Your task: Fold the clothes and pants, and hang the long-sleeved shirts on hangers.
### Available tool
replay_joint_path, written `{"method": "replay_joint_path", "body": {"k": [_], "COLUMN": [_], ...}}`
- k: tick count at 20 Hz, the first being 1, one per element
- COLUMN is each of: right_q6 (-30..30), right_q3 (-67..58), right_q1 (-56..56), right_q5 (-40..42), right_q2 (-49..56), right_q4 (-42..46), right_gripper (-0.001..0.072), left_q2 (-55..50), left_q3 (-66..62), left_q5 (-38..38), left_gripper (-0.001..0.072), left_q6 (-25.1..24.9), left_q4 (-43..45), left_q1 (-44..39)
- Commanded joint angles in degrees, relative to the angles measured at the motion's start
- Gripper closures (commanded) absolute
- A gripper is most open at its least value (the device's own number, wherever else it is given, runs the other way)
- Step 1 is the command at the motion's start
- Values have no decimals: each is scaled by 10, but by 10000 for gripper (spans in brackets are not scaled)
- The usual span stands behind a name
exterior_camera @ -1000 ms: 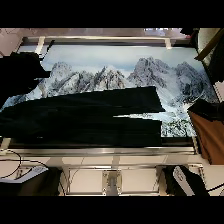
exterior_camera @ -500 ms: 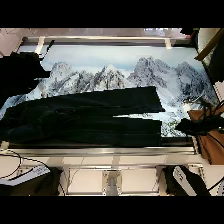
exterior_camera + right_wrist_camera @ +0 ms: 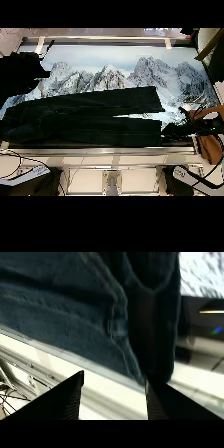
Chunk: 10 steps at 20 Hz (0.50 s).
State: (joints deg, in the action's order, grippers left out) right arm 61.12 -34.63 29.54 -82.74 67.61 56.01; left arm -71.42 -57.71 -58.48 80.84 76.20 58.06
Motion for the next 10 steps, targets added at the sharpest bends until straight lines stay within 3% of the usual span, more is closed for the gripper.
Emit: {"method": "replay_joint_path", "body": {"k": [1, 7, 8, 9, 10], "right_q6": [-33, -34, -33, -33, -33], "right_q3": [3, 3, 3, 3, 3], "right_q1": [-12, -100, -108, -113, -119], "right_q5": [46, 97, 90, 88, 88], "right_q2": [26, 26, 26, 26, 26], "right_q4": [-26, -18, -17, -17, -17], "right_gripper": [308, 310, 341, 420, 577], "left_q2": [0, 0, 0, 0, 0], "left_q3": [0, 0, 0, 0, 0], "left_q5": [-5, -5, -5, -5, -5], "left_gripper": [672, 672, 672, 672, 672], "left_q6": [2, 2, 2, 2, 2], "left_q4": [1, 1, 2, 3, 3], "left_q1": [0, 0, 0, 0, 0]}}
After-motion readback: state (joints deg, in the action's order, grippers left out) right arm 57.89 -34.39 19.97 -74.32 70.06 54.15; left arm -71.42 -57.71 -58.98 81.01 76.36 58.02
